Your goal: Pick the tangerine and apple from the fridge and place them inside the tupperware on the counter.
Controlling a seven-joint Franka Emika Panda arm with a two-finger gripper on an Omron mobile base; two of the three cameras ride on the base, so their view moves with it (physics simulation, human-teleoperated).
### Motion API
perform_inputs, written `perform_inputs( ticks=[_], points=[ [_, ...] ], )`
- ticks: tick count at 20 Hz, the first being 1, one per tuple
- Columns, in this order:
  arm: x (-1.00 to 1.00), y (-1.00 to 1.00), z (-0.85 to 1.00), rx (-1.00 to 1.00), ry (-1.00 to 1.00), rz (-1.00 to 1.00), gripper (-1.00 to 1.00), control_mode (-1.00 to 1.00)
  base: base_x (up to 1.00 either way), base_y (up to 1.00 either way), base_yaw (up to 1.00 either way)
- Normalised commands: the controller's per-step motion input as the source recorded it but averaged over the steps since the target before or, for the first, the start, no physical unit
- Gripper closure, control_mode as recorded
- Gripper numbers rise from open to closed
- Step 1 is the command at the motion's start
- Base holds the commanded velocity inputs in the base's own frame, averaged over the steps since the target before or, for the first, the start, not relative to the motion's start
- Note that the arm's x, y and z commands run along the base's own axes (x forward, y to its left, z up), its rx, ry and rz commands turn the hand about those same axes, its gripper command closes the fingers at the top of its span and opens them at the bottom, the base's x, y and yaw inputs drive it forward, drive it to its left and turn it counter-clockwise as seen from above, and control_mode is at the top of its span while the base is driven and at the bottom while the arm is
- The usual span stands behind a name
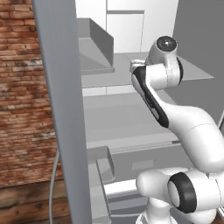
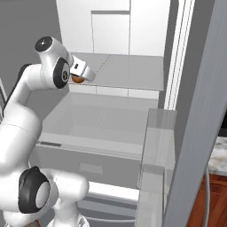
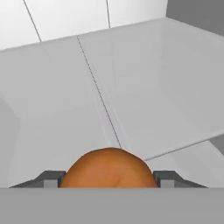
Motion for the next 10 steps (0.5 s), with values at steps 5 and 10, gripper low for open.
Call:
perform_inputs(
  ticks=[5,10],
  points=[
    [-0.95,-0.05,0.3,0.1,0.03,0.0,1.0,-1.0,0.0,0.0,0.0],
    [-0.88,-0.01,0.4,0.02,0.21,0.0,1.0,-1.0,0.0,0.0,0.0]
  ],
)
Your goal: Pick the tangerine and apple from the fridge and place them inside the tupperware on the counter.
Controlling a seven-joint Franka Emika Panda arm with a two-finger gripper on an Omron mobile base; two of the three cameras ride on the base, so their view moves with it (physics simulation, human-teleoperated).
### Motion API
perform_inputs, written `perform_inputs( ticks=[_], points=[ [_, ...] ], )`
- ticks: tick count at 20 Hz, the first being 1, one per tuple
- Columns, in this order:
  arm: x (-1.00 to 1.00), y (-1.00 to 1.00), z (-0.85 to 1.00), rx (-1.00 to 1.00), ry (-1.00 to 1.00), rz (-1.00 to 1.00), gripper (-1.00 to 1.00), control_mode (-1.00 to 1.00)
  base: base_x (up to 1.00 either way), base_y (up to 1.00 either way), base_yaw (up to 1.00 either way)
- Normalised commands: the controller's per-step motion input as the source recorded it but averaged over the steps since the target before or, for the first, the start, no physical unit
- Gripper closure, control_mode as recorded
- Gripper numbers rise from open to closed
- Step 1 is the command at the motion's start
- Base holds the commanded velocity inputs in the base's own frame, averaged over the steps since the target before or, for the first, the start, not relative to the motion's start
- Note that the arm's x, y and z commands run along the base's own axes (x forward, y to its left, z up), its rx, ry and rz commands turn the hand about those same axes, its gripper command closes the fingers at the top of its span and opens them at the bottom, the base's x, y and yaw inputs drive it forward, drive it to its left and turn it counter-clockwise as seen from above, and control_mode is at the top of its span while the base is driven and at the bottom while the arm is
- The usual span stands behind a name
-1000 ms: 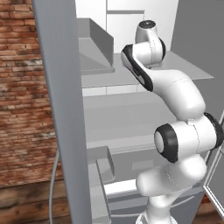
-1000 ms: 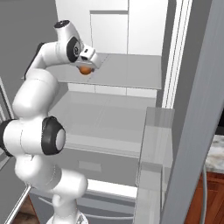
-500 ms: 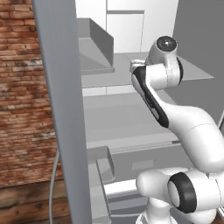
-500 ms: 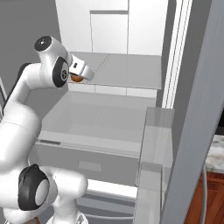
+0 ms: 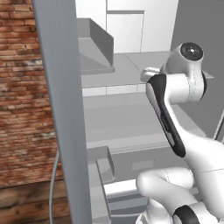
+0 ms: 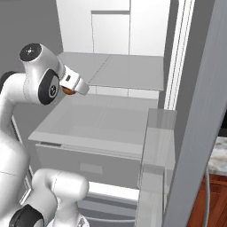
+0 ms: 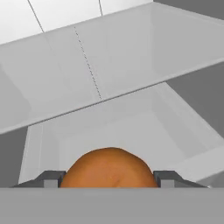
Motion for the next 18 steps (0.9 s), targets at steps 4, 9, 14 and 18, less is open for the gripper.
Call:
perform_inputs(
  ticks=[4,9,14,18],
  points=[
    [-0.91,0.0,0.19,0.0,0.07,0.0,1.0,-1.0,0.0,0.0,0.0],
    [-0.89,0.0,0.07,0.0,0.0,0.0,1.0,-1.0,0.0,0.0,0.0],
    [-0.83,0.0,0.0,0.0,0.0,0.0,1.0,-1.0,0.0,0.0,0.0],
    [-0.8,0.0,-0.06,0.0,0.0,0.0,1.0,-1.0,0.0,0.0,0.0]
  ],
)
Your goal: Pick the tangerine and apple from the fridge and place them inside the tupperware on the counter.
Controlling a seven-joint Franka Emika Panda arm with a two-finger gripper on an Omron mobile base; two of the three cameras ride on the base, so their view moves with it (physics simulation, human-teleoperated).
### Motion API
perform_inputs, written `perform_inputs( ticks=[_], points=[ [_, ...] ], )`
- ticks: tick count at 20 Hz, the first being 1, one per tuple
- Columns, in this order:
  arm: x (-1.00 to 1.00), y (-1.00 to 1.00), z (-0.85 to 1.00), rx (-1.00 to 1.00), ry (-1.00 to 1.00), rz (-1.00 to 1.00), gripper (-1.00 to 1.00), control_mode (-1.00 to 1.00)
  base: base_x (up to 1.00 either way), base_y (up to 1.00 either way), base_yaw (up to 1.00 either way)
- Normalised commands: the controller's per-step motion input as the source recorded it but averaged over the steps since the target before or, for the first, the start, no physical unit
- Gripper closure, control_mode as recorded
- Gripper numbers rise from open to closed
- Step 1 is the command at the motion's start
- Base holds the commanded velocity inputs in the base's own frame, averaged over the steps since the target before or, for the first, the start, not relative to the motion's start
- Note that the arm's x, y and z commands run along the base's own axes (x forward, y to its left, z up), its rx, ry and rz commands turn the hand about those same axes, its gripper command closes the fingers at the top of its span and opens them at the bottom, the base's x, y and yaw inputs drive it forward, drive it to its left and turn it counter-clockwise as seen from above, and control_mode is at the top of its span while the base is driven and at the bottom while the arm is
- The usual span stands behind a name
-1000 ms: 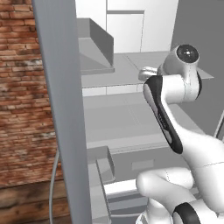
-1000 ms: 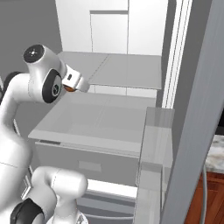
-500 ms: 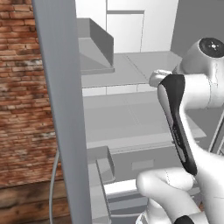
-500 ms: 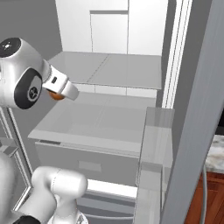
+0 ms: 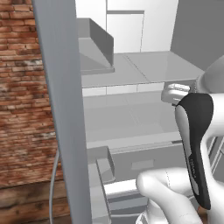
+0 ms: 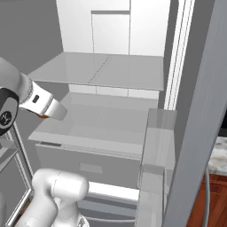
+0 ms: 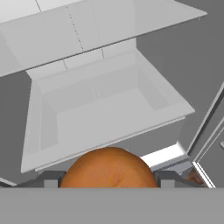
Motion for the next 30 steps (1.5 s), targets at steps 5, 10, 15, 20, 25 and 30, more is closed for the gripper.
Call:
perform_inputs(
  ticks=[5,10,15,20,25,30],
  points=[
    [-0.33,0.0,-0.04,0.0,0.0,0.0,1.0,1.0,-0.51,0.0,0.0],
    [0.0,0.0,0.0,0.0,0.0,0.0,1.0,1.0,-0.88,0.0,0.0],
    [0.0,0.0,0.0,0.0,0.0,0.0,1.0,1.0,-0.94,0.04,0.0],
    [0.0,0.0,0.0,0.0,0.0,0.0,1.0,1.0,-0.79,0.04,-0.22],
    [0.0,0.0,0.0,0.0,0.0,0.0,1.0,1.0,-0.85,0.0,-0.64],
    [0.0,0.0,0.0,0.0,0.0,0.0,1.0,1.0,-0.65,-0.02,-1.0]
  ],
)
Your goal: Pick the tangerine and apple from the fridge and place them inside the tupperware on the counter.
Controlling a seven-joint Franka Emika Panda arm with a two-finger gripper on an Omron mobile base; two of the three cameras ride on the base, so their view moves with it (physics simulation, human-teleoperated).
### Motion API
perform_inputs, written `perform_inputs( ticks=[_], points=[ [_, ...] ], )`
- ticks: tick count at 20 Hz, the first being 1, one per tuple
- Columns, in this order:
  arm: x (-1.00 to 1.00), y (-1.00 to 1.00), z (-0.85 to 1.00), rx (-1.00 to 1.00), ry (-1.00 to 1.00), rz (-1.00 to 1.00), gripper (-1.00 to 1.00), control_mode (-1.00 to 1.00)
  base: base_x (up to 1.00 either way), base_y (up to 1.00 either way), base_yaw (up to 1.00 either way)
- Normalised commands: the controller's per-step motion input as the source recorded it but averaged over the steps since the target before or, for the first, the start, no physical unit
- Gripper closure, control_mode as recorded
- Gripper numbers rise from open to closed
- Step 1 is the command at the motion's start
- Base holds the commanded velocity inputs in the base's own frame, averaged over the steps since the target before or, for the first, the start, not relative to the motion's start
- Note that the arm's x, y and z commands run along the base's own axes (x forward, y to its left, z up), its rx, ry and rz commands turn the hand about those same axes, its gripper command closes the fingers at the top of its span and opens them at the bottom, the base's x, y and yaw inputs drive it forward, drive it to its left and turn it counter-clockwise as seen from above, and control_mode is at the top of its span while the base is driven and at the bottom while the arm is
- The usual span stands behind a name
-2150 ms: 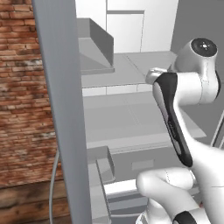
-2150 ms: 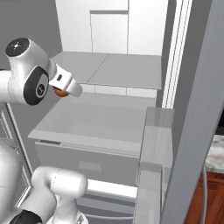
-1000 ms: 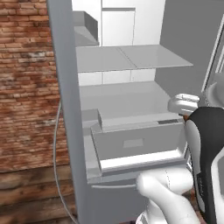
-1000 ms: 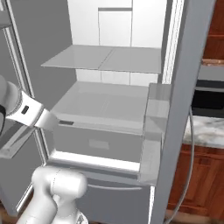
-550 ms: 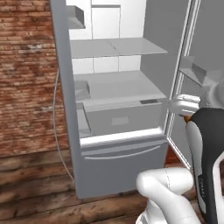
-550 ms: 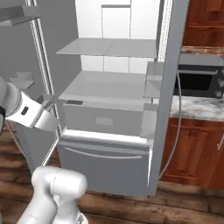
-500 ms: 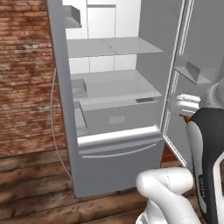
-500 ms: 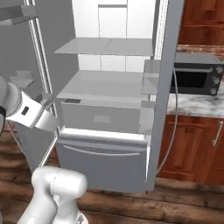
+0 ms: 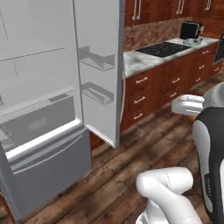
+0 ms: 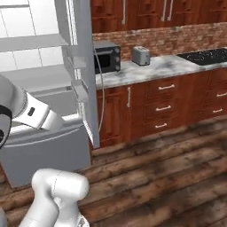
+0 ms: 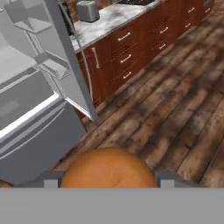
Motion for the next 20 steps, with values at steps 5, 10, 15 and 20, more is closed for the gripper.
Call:
perform_inputs(
  ticks=[5,10,15,20],
  points=[
    [0.0,0.0,0.0,0.0,0.0,0.0,1.0,1.0,-0.08,-0.15,-1.0],
    [0.0,0.0,0.0,0.0,0.0,0.0,1.0,1.0,0.38,-0.21,-1.0],
    [0.0,0.0,0.0,0.0,0.0,0.0,1.0,1.0,0.9,-0.06,-0.83],
    [0.0,0.0,0.0,0.0,0.0,0.0,1.0,1.0,1.0,0.18,-0.27]
  ],
)
